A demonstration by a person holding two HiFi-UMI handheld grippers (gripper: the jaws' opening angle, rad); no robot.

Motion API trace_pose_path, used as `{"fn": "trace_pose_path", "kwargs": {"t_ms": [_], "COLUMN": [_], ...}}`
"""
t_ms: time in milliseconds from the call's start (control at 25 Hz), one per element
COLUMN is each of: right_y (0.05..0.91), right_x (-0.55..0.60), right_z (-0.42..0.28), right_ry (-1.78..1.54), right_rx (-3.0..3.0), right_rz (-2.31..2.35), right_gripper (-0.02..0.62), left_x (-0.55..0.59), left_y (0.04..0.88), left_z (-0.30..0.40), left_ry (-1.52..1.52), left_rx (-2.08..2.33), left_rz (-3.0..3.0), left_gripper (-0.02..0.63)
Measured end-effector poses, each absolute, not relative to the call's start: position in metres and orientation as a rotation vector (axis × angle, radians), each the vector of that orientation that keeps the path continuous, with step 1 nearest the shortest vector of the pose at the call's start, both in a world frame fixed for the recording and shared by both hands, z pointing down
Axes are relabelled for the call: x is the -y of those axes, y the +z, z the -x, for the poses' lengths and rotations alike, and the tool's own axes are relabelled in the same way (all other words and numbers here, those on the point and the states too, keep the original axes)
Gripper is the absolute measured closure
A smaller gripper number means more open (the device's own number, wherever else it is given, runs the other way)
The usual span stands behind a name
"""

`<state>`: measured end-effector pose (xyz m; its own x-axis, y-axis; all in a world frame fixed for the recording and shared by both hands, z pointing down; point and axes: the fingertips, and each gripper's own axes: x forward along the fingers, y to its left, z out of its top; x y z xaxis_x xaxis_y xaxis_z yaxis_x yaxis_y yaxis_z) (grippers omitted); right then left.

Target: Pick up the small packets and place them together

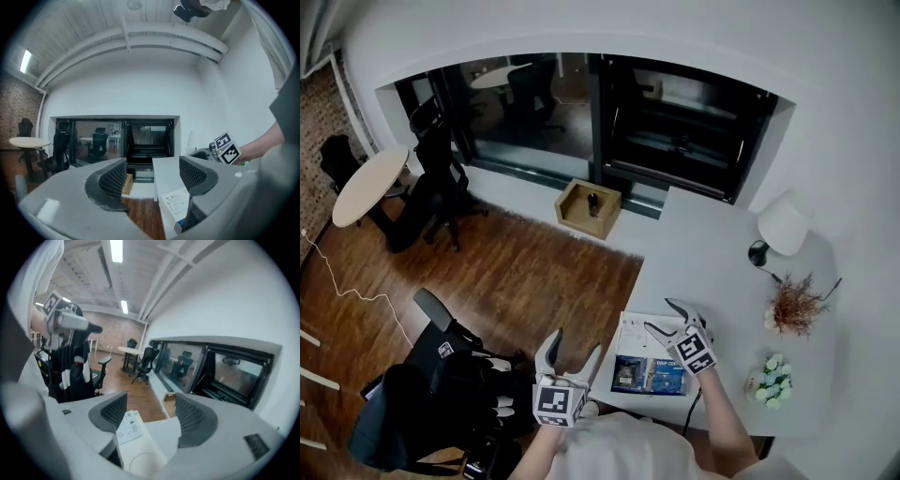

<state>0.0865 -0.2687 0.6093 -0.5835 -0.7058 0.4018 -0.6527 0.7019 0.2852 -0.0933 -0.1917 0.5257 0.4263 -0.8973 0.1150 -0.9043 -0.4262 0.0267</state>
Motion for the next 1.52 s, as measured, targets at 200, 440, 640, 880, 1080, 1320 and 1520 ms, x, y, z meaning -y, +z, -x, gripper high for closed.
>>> {"fn": "trace_pose_path", "kwargs": {"t_ms": [200, 440, 640, 880, 1080, 1320, 1520], "right_y": [0.533, 0.485, 0.486, 0.498, 0.583, 0.712, 0.777], "right_x": [0.234, 0.190, 0.164, 0.149, 0.135, 0.106, 0.105], "right_z": [-0.126, -0.164, -0.161, -0.153, -0.132, -0.130, -0.137], "right_ry": [-0.152, -0.039, -0.170, -0.201, 0.005, 0.144, 0.127], "right_rx": [2.568, 2.602, 2.511, 2.496, 2.397, 2.120, 1.922], "right_rz": [-1.405, -1.827, -1.806, -1.605, -1.122, -0.721, -0.557], "right_gripper": [0.259, 0.265, 0.265, 0.303, 0.305, 0.305, 0.305], "left_x": [0.198, 0.198, 0.193, 0.187, 0.181, 0.170, 0.163], "left_y": [0.520, 0.501, 0.499, 0.510, 0.510, 0.525, 0.527], "left_z": [0.071, 0.051, 0.034, 0.030, 0.037, 0.041, 0.045], "left_ry": [0.096, -0.004, 0.008, 0.064, 0.018, 0.073, 0.077], "left_rx": [1.569, 1.538, 1.495, 1.485, 1.491, 1.493, 1.501], "left_rz": [-2.644, -2.692, -2.720, -2.683, -2.670, -2.621, -2.604], "left_gripper": [0.264, 0.268, 0.264, 0.264, 0.262, 0.262, 0.262]}}
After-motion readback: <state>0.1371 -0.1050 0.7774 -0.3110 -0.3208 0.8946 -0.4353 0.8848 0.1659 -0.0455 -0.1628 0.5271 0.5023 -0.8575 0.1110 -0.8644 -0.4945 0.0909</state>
